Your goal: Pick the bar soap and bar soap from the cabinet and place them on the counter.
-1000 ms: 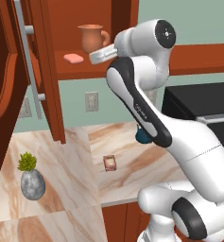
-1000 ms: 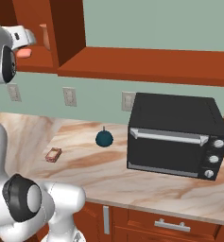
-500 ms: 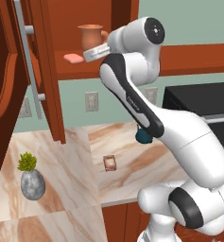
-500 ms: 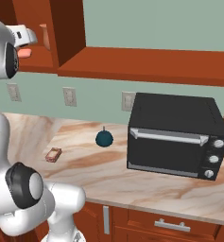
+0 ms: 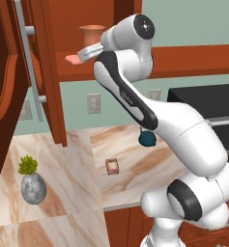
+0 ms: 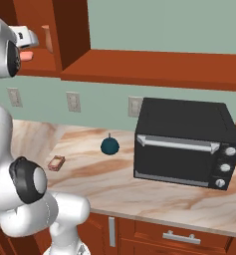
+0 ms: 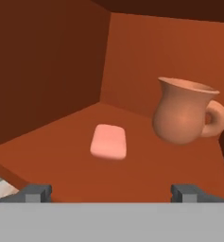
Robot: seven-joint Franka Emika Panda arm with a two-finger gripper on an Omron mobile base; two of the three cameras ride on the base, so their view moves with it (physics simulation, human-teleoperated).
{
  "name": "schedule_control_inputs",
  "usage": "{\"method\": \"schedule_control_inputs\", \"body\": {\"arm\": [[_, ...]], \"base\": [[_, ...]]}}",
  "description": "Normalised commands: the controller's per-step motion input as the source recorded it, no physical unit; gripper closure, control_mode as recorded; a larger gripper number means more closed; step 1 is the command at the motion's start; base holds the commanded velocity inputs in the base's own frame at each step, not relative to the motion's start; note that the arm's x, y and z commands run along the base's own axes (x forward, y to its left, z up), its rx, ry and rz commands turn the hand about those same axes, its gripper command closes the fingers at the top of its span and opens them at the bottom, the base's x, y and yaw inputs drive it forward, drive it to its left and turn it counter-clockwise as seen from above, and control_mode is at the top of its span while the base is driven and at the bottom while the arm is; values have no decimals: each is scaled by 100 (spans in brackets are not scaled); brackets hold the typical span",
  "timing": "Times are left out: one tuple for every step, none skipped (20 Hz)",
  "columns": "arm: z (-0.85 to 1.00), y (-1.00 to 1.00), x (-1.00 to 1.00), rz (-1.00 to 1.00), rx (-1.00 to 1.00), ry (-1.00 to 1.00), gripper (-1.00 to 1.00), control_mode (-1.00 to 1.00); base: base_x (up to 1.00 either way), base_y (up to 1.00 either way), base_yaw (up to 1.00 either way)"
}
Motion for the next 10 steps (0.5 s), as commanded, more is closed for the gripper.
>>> {"method": "schedule_control_inputs", "body": {"arm": [[-12,13,29,0,0,2,-100,-100],[-12,12,29,0,0,2,-100,-100],[-12,14,31,0,0,3,-100,-100],[-10,16,31,0,0,2,-100,-100],[-8,16,32,0,0,3,-100,-100],[-6,14,29,0,0,2,-100,-100],[-7,13,29,0,0,2,-100,-100],[-9,13,28,0,0,2,-100,-100],[-9,14,30,0,0,1,-100,-100],[-7,16,30,0,0,1,-100,-100]], "base": [[0,0,0],[0,0,0],[0,0,0],[0,0,0],[0,0,0],[0,0,0],[0,0,0],[0,0,0],[0,0,0],[0,0,0]]}}
